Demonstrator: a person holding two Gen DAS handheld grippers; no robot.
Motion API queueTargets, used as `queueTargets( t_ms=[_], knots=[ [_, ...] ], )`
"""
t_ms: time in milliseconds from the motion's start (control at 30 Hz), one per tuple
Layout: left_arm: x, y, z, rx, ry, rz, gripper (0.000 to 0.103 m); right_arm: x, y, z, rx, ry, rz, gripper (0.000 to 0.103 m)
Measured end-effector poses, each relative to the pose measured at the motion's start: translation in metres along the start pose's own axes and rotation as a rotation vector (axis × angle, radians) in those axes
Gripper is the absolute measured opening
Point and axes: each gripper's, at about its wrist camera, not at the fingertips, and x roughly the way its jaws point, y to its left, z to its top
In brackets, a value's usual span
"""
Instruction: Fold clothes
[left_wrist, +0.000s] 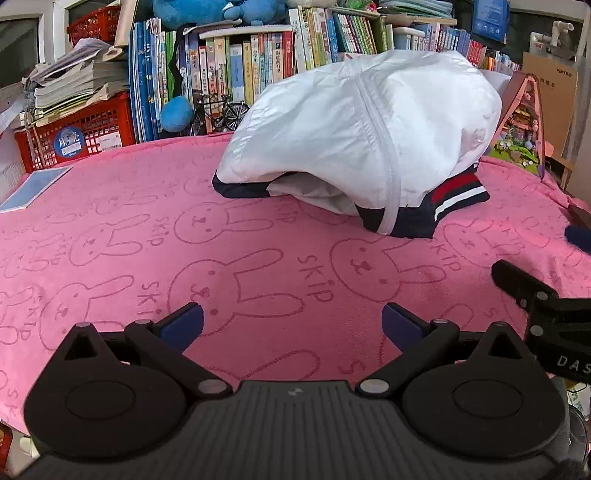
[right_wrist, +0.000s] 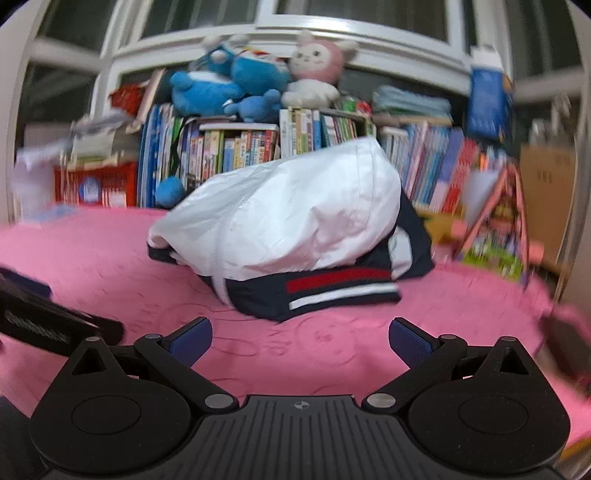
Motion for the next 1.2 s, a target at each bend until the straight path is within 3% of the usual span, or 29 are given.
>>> queueTargets(
  t_ms=[133,333,600,767,800,867,900,933,1000,1100,1200],
  knots=[
    [0.004,0.001,0.001,0.006,-0.006,-0.013,0.103,0.009,0.005,0.002,-0.198,0.003,-0.056,0.103],
    [0.014,-0.001,0.002,0.018,0.006,-0.014,0.103,0.015,0.014,0.000,-0.370,0.000,-0.049,0.103],
    [0.019,0.011,0.003,0.035,-0.010,-0.025,0.103,0.053,0.020,0.007,-0.335,0.045,0.010,0.103],
    [0.023,0.026,0.008,0.004,-0.020,-0.034,0.103,0.099,0.044,0.012,-0.398,0.116,0.024,0.101],
    [0.024,0.029,0.009,-0.001,-0.024,-0.032,0.103,0.108,0.048,0.015,-0.401,0.129,0.031,0.099],
    [0.024,0.034,0.011,-0.002,-0.035,-0.033,0.103,0.127,0.049,0.029,-0.377,0.155,0.053,0.074],
    [0.024,0.035,0.012,0.004,-0.042,-0.037,0.103,0.135,0.047,0.036,-0.353,0.168,0.067,0.051],
    [0.024,0.037,0.013,0.015,-0.050,-0.042,0.103,0.140,0.038,0.048,-0.284,0.177,0.097,0.043],
    [0.025,0.038,0.019,0.042,-0.062,-0.051,0.103,0.150,0.020,0.071,-0.147,0.196,0.157,0.034],
    [0.028,0.035,0.032,0.088,-0.105,-0.062,0.103,0.164,-0.011,0.103,0.054,0.200,0.236,0.034],
    [0.037,0.028,0.053,0.141,-0.179,-0.065,0.103,0.181,-0.041,0.125,0.173,0.187,0.251,0.033]
  ],
)
